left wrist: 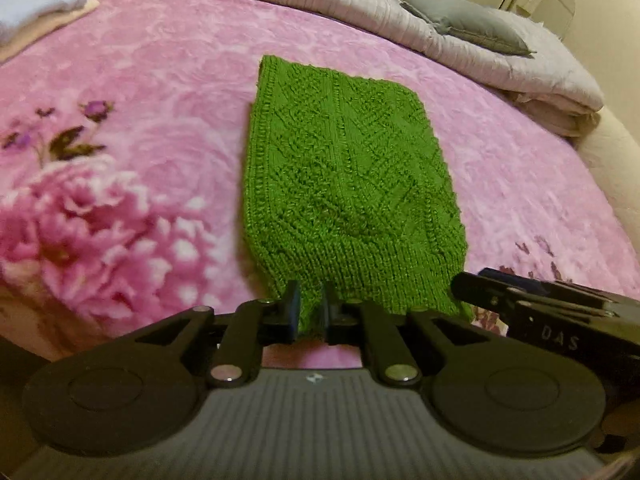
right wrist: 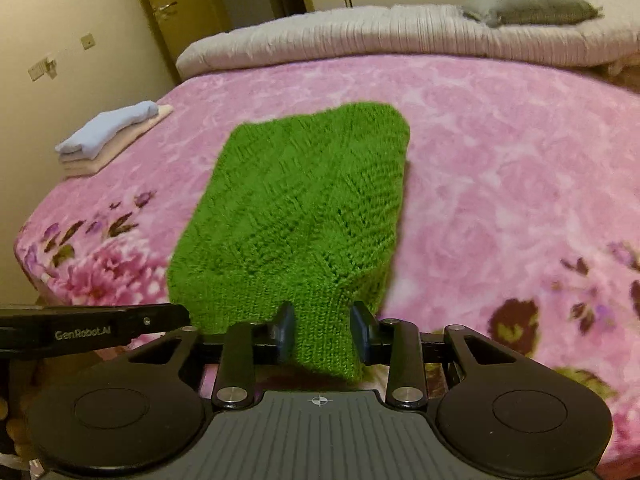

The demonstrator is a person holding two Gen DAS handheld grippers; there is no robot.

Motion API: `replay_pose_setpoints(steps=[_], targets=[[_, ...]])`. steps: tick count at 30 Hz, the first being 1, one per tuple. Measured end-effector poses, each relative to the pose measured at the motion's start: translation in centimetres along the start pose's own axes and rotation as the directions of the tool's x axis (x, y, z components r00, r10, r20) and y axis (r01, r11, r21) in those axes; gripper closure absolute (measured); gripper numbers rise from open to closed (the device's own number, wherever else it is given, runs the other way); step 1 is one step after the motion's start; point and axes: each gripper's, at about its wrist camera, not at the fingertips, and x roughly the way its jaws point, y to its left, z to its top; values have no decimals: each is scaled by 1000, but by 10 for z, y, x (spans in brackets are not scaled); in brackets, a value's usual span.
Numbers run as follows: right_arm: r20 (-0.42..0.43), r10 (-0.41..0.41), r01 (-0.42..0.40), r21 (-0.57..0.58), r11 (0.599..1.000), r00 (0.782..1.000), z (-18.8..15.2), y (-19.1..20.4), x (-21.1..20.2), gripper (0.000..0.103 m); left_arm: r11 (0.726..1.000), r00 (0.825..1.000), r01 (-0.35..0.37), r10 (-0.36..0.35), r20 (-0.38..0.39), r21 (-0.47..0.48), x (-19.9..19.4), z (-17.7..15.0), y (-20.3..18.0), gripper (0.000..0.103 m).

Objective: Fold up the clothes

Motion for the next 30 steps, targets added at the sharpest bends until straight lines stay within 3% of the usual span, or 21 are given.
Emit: replay_pose_setpoints(steps=[7, 15, 24, 30], targets=[[-26, -9, 11, 65, 998, 1000, -9, 6, -17, 57, 995, 996, -84, 84, -9, 56, -20, -7, -16, 81], [1, -54, 53, 72, 996, 999, -11, 10, -38, 52, 989, 992, -122, 121, 20, 79, -41, -12, -23, 74], [6, -52, 51, 55, 997, 999, -9, 10, -40, 50, 994, 998, -65, 63, 30, 89, -44, -10, -18, 74], [6, -35, 35, 29, 999, 999, 20, -7, -16, 50, 994, 998, 31, -37, 55, 103, -24, 25, 3, 75]])
